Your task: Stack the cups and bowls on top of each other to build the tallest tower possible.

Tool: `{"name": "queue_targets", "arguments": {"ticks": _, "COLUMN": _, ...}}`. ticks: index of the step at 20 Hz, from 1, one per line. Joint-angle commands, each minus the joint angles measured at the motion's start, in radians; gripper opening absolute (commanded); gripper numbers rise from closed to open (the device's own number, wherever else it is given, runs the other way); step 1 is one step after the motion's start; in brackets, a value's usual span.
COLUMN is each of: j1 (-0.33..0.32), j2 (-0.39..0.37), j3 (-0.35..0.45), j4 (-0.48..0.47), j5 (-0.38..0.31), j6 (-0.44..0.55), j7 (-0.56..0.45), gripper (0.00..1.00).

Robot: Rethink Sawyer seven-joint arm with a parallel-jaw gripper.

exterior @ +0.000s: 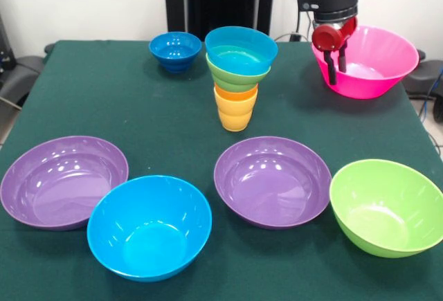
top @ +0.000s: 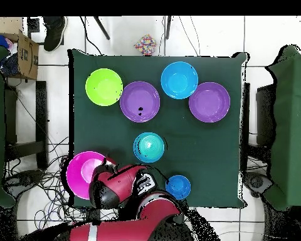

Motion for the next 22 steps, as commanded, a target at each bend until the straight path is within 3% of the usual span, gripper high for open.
{"name": "queue_targets", "arguments": {"ticks": 1, "j1": 0.003, "j2": 0.06, "j3": 0.012, "j4": -0.029, "j5": -0.016, "j6": -0.031, "j7": 0.176, "gripper": 1.0}}
{"name": "queue_targets", "arguments": {"ticks": 15, "j1": -0.036, "j2": 0.057, "j3": 0.046, "j4": -0.033, "j5": -0.001, "j6": 0.004, "j7": 0.173, "gripper": 1.0}}
{"name": "queue_targets", "arguments": {"ticks": 16, "j1": -0.04, "j2": 0.055, "j3": 0.05, "j4": -0.033, "j5": 0.0, "j6": 0.01, "j7": 0.173, "gripper": 0.0}}
{"name": "queue_targets", "arguments": {"ticks": 22, "j1": -0.059, "j2": 0.044, "j3": 0.07, "j4": -0.033, "j5": 0.006, "j6": 0.048, "j7": 0.184, "gripper": 0.0}}
